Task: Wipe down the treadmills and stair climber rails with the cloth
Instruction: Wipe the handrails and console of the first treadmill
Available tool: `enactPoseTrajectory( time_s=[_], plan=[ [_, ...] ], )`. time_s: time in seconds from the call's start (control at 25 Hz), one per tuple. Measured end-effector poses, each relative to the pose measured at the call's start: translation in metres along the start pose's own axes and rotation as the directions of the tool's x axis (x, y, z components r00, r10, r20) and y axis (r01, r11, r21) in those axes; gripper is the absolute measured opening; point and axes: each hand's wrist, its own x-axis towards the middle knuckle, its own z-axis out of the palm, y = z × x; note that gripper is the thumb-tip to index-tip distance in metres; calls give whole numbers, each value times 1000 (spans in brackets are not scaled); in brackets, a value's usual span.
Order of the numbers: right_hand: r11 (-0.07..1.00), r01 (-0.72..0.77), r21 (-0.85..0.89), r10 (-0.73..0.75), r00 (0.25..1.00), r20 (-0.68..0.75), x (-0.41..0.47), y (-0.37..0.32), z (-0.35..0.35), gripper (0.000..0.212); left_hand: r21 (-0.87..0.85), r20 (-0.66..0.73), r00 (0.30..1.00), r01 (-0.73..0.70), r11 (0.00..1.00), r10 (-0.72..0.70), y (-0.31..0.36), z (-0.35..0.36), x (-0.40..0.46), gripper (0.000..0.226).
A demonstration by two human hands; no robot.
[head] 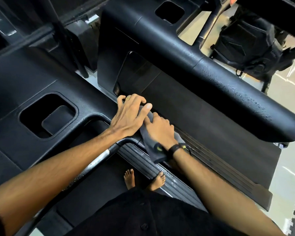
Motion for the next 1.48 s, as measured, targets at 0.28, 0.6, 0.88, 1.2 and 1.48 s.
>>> enactPoseTrajectory(
  time_s=[0.28,0.6,0.88,1.2,1.48],
  plan=[
    [888,-352,296,226,894,386,14,102,-10,55,-18,-6,1000,9,1000,-9,-2,0,-2,62],
    [943,-58,-328,-15,976,-216,-59,22,-4,58,36,2,998,-61,997,61,-3,3,2,61],
    [992,-65,105,33,957,289,11,14,-22,70,46,7,997,-76,996,76,-1,0,-1,59],
    [965,-101,-244,153,967,203,-78,127,-45,50,-14,1,989,-150,989,150,-6,3,-2,52],
    [907,-169,-386,38,945,-325,-88,42,-4,51,37,7,954,-301,953,301,0,0,-6,52]
  ],
)
